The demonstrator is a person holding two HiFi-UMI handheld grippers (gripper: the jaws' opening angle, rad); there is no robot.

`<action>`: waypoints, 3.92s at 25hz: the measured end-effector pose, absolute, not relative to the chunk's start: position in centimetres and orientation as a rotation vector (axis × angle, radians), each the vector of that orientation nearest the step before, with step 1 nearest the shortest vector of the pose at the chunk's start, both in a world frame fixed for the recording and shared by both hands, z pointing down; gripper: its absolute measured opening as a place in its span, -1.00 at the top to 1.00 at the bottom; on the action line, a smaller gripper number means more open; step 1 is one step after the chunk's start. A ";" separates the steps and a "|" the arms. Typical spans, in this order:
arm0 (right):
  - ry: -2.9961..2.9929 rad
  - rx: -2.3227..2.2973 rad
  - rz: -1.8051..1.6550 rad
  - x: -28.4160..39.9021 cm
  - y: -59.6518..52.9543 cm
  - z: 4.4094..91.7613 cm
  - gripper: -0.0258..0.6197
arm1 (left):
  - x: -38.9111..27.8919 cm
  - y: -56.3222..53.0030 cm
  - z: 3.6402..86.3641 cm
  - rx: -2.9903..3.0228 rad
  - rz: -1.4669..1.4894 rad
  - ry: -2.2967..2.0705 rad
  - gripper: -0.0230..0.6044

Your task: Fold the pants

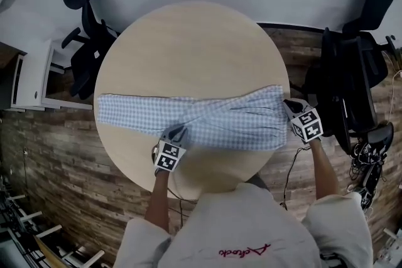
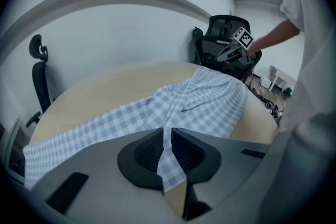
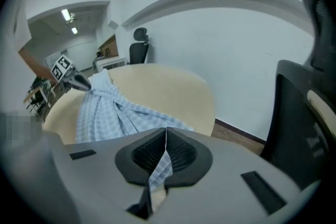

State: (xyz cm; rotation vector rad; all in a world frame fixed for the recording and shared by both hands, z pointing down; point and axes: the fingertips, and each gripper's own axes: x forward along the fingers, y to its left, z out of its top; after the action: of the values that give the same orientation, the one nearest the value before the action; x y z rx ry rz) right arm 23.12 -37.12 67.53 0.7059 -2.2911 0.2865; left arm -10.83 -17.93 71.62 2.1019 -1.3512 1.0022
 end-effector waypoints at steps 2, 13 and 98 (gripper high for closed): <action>-2.254 0.601 0.217 22.6 -37.9 68.4 0.82 | -10.8 -18.0 72.2 2.121 1.127 -1.295 0.81; -1.939 0.082 -0.092 20.3 -41.5 71.8 0.45 | -11.7 -18.8 73.9 2.183 1.504 -1.014 0.76; -1.943 0.670 0.128 27.9 -16.8 72.4 0.38 | -10.1 -9.8 71.9 2.455 1.342 -0.854 0.43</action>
State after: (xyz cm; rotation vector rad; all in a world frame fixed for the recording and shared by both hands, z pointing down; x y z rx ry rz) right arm 27.91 -16.83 72.42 0.6702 -1.9432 0.1280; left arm -10.11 -9.83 71.90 2.4552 -0.8543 1.3416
